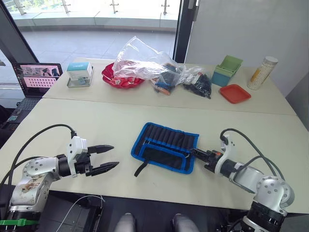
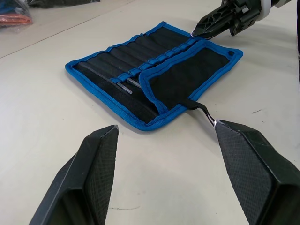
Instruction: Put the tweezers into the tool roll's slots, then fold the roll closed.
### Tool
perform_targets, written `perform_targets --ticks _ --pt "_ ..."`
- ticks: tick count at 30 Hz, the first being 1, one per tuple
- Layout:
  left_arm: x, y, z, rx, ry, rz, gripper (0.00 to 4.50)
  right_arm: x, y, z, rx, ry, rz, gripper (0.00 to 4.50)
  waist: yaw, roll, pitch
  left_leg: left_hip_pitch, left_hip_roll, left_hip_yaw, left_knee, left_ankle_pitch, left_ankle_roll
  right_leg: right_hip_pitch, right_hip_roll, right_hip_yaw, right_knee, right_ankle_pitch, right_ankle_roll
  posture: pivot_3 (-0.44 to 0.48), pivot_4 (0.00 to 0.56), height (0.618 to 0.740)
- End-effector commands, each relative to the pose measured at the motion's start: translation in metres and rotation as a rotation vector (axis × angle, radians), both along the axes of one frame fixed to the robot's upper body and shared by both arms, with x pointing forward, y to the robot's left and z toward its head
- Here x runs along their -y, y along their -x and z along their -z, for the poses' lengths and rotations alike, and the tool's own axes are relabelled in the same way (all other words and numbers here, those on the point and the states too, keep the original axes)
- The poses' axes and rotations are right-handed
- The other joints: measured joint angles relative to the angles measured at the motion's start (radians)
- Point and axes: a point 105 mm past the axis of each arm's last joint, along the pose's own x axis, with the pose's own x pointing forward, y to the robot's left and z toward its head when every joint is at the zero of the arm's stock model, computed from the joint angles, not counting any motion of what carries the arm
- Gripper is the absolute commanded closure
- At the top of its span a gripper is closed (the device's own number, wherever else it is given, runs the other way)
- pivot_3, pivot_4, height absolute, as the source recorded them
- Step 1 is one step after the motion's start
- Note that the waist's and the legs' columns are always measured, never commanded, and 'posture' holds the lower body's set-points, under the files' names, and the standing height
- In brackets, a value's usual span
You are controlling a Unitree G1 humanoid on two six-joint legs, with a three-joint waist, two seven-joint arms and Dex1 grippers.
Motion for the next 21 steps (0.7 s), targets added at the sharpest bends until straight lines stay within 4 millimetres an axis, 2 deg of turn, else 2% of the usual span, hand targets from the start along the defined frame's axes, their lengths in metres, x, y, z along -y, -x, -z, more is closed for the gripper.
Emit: perform_targets --ticks 1,5,9,14,17,21 --pt "0.002 -0.002 -0.005 0.022 -0.004 0.008 1.03 0.003 0.002 -0.006 0.024 -0.006 0.010 4.47 0.000 0.000 0.000 0.000 0.000 0.000 0.000 0.000 0.000 0.000 0.000 0.000 0.000 0.000 0.000 0.000 0.150 0.723" --pt "0.003 -0.003 -0.006 0.019 -0.004 0.013 1.03 0.004 0.002 -0.008 0.036 -0.023 0.020 4.47 0.000 0.000 0.000 0.000 0.000 0.000 0.000 0.000 0.000 0.000 0.000 0.000 0.000 0.000 0.000 0.000 0.150 0.723" --pt "0.003 -0.006 -0.004 0.002 -0.007 0.005 1.03 0.004 -0.005 -0.047 0.176 -0.095 0.025 4.47 -0.001 0.002 0.001 -0.001 0.000 0.001 0.000 0.000 0.000 -0.001 0.000 0.001 0.000 0.000 0.000 0.000 0.150 0.723" --pt "0.005 -0.006 -0.003 -0.007 -0.004 0.012 1.03 -0.003 -0.008 -0.078 0.259 -0.109 -0.033 4.47 -0.001 0.003 0.002 -0.002 0.000 0.001 -0.001 0.001 0.000 -0.004 0.000 0.002 0.002 0.000 0.000 0.000 0.150 0.723" --pt "0.008 -0.005 0.000 -0.014 -0.002 0.019 1.03 -0.012 -0.012 -0.095 0.289 -0.095 -0.076 4.47 -0.002 0.004 0.002 -0.003 0.000 0.001 -0.002 0.001 0.000 -0.005 0.000 0.002 0.002 0.000 0.000 0.000 0.150 0.723" --pt "0.011 -0.006 0.001 -0.015 -0.002 0.024 1.03 -0.036 -0.017 -0.098 0.270 -0.062 -0.128 4.47 -0.004 0.004 0.002 -0.003 0.000 0.002 -0.002 0.001 0.000 -0.005 0.000 0.002 0.002 0.000 0.000 0.000 0.150 0.723"
